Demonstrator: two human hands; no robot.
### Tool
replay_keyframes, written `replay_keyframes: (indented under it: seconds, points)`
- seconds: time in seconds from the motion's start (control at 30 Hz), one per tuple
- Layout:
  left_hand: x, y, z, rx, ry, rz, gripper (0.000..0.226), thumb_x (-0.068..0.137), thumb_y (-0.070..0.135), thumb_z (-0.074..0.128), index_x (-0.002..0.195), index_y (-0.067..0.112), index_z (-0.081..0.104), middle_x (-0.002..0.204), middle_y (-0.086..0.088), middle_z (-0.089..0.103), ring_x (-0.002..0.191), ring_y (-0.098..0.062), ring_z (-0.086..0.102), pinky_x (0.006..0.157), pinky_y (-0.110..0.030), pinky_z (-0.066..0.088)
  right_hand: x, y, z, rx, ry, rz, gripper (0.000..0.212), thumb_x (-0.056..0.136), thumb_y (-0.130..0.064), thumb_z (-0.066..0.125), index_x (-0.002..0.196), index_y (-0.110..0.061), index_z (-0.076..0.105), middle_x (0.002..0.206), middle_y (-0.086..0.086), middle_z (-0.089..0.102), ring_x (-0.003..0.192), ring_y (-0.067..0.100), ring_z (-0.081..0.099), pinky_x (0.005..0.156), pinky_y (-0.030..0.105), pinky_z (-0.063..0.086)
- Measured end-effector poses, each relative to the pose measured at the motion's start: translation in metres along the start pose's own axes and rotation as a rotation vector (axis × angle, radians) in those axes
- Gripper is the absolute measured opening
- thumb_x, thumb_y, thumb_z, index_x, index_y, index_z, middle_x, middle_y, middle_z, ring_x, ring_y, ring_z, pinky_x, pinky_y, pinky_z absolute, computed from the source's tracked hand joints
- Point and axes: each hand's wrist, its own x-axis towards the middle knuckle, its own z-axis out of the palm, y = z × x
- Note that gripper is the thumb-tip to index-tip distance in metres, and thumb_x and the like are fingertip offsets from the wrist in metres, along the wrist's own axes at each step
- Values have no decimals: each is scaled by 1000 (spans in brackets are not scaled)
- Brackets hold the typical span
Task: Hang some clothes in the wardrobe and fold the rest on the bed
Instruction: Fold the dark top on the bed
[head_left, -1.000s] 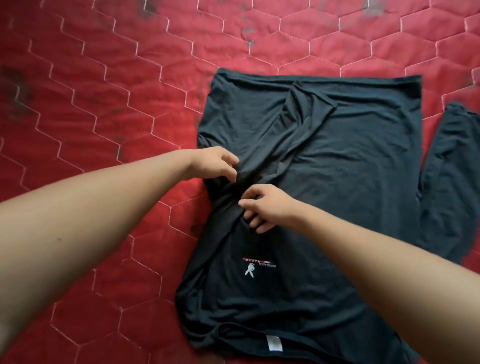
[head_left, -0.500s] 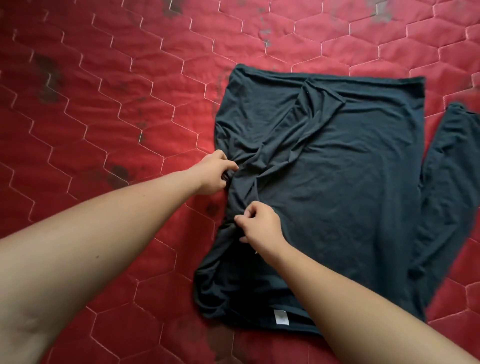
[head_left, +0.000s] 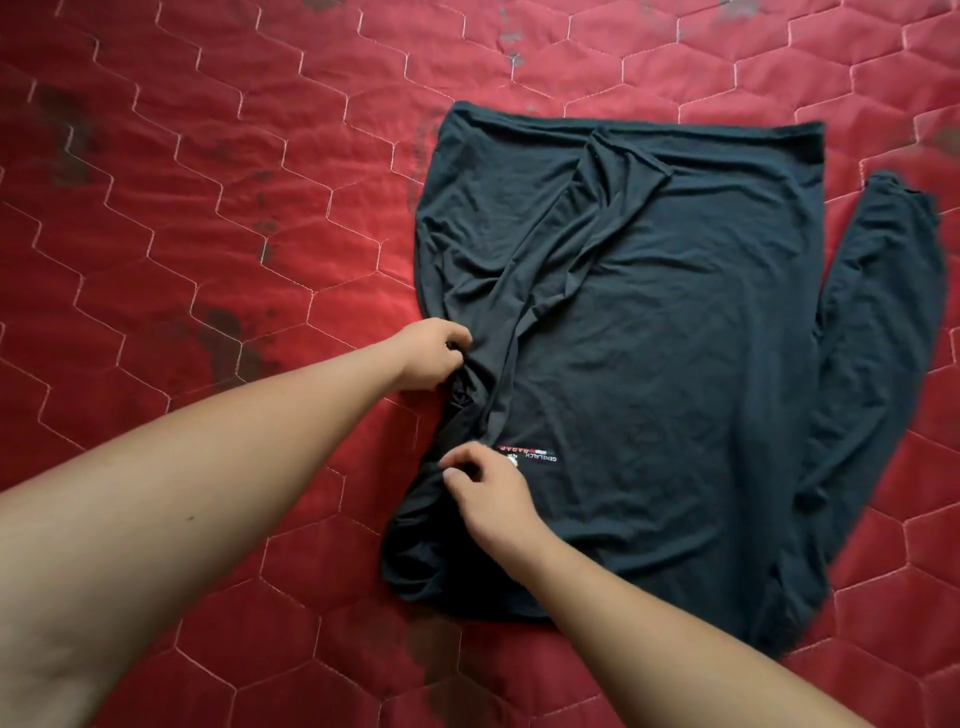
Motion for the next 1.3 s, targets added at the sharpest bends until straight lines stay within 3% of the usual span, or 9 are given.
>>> replay_keyframes:
  seconds: [0.27, 0.4, 0.53, 0.67, 0.8, 0.97, 1.1, 1.2, 1.3]
  points:
    - [-7, -21, -17, -102, 282, -96, 7, 83, 12, 71, 78, 17, 74, 82, -8, 73, 91, -31, 71, 78, -33, 57, -10, -4, 17, 616, 171, 392, 25, 72, 1, 63, 72, -20, 50, 62, 2, 45, 55, 17, 40, 57, 34, 34]
    - [-11, -27, -13, 125, 306, 55, 36, 84, 0, 57, 98, 25, 77, 107, -5, 50, 106, -26, 52, 93, -30, 45, -15, -9, 20, 279, 117, 152, 37, 70, 14, 47, 84, -18, 59, 71, -5, 54, 59, 9, 44, 53, 18, 35]
    - [-19, -26, -7, 107, 150, 164, 18, 84, 13, 66, 96, 25, 73, 111, -2, 45, 101, -21, 53, 92, -29, 44, -18, -12, 21, 159, -49, 85, 43, 73, 14, 45, 96, -13, 69, 79, -9, 63, 57, -4, 50, 56, 9, 35]
    - [-42, -33, 1, 165, 340, 173, 29, 85, 32, 69, 106, 18, 55, 107, -3, 43, 84, -25, 54, 78, -36, 46, -32, -7, 24, -274, -182, -132, 31, 84, -26, 57, 115, -28, 50, 101, -2, 63, 92, 17, 58, 81, 32, 49]
    - [-99, -39, 48, 310, 266, 252, 45, 87, 57, 58, 111, 22, 43, 103, 0, 42, 89, -31, 57, 69, -43, 49, -58, 34, -11, -959, 87, -475, 41, 82, -52, 53, 111, -23, 48, 101, 2, 52, 94, 28, 51, 75, 46, 44]
    - [-149, -53, 109, 220, 208, -39, 52, 90, 38, 67, 132, 28, 39, 110, -4, 37, 100, -33, 56, 87, -49, 52, -91, 106, -106, -1286, 34, -459, 56, 79, -55, 63, 123, -20, 54, 114, 9, 56, 101, 34, 54, 79, 48, 42]
    - [-153, -45, 121, 38, 229, -161, 42, 91, 12, 60, 127, 25, 43, 107, -9, 44, 92, -40, 60, 86, -45, 50, -113, 132, -154, -1420, -3, -564, 32, 77, -22, 59, 108, -15, 63, 95, 7, 57, 79, 30, 55, 63, 43, 45]
    - [-154, -42, 120, 102, 158, -200, 34, 91, 13, 60, 119, 21, 43, 103, -11, 47, 93, -41, 60, 86, -47, 50, -126, 130, -166, -1398, -115, -499, 29, 62, -16, 76, 90, -16, 67, 79, 4, 56, 61, 25, 56, 46, 37, 47]
    - [-162, -32, 120, 288, 59, -246, 30, 91, 27, 60, 112, 22, 40, 101, -8, 44, 95, -40, 61, 79, -47, 52, -136, 128, -167, -1368, -360, -309, 28, 85, -28, 62, 111, -19, 54, 100, 6, 55, 83, 29, 62, 61, 41, 54]
